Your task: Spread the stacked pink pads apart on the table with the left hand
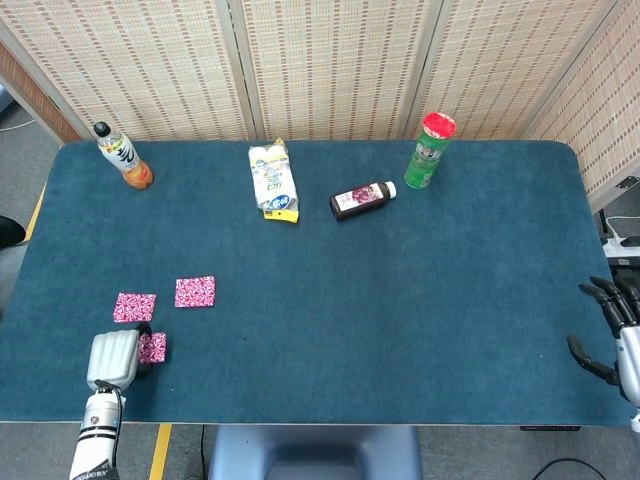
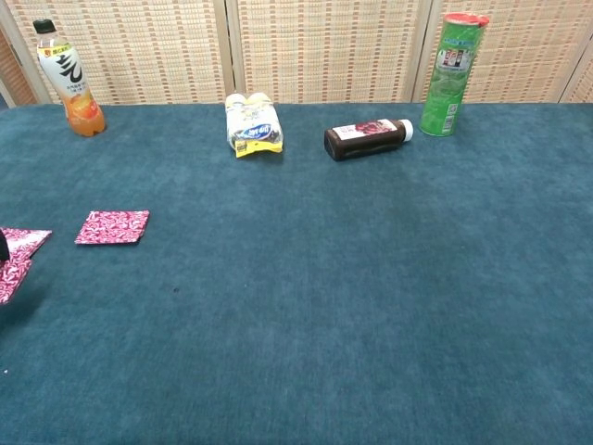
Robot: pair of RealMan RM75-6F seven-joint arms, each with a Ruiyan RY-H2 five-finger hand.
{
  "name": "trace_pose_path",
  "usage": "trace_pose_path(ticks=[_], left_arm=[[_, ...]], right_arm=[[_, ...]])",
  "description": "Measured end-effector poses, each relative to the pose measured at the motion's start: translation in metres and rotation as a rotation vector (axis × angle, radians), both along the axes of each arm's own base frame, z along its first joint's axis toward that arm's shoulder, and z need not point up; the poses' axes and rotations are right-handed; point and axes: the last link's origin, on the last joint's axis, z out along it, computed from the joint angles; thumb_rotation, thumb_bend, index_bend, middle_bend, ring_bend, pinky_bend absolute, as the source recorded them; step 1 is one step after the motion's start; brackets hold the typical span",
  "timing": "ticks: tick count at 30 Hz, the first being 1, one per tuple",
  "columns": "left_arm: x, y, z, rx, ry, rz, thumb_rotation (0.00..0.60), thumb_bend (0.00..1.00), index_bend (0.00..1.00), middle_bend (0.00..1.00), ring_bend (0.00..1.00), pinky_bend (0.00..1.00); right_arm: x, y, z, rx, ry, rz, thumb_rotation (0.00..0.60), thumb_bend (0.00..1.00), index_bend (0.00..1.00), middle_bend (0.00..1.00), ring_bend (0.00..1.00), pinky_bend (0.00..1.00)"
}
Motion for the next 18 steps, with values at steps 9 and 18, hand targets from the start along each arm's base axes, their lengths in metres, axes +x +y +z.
trace_pose_path(ticks=[9,18], left_arm=[[-0.020,-0.001,-0.017,-0.015,0.044,0.019,0.600,0.24,0.44,1.00,1.00,1.00],[-0.022,-0.003,-0.018,-0.032,0.065,0.027,0.600,0.25,0.30,1.00,1.00,1.00]], right_arm=[[0.000,-0.001,0.001,-0.003,-0.002,-0.006,0.600,0.27,0.19,0.13,0.07,0.28],[0.000,-0.001,0.001,-0.001,-0.004,-0.007,0.600,0.27,0.19,0.13,0.07,0.28]])
